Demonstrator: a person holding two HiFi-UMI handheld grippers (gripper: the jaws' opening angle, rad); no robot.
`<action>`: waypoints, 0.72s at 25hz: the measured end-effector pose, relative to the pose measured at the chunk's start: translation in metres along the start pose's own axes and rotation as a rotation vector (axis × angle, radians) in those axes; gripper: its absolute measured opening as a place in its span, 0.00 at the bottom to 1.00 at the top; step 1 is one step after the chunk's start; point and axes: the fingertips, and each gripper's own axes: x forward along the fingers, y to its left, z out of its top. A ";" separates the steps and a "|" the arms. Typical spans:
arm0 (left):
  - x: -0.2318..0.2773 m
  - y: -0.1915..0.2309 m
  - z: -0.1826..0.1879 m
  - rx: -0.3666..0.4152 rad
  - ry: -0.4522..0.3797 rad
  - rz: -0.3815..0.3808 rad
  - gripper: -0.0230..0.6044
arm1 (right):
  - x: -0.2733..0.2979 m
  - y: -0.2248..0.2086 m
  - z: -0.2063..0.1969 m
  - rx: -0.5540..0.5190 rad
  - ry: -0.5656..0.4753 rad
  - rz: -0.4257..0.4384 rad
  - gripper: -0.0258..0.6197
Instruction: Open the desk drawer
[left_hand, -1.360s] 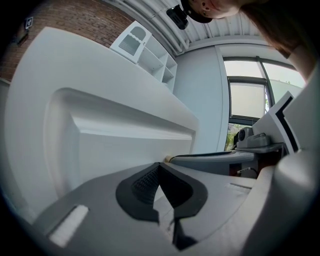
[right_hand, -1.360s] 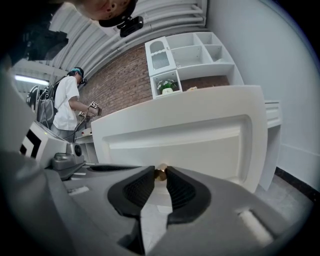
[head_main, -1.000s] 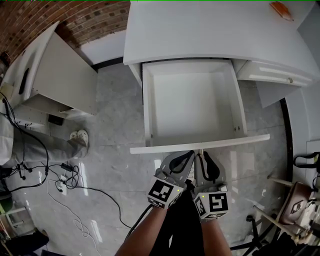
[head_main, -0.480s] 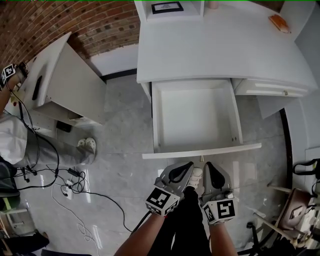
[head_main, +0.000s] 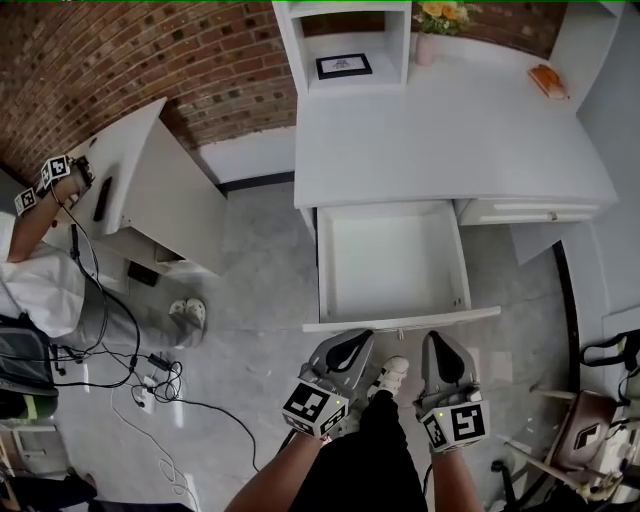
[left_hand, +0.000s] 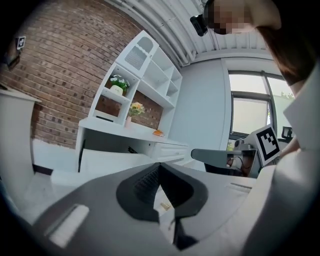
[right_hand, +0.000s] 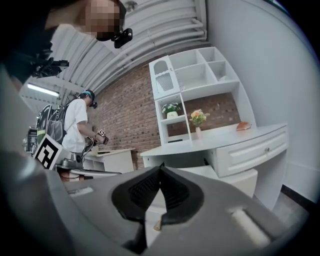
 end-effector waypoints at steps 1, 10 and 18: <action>-0.002 -0.001 0.008 0.002 -0.008 0.002 0.04 | -0.002 -0.001 0.007 -0.001 -0.006 0.000 0.04; -0.018 -0.007 0.073 0.034 -0.075 0.035 0.04 | -0.020 -0.006 0.066 -0.001 -0.051 -0.009 0.04; -0.043 -0.027 0.118 0.117 -0.063 -0.002 0.04 | -0.038 0.004 0.117 0.013 -0.084 0.016 0.04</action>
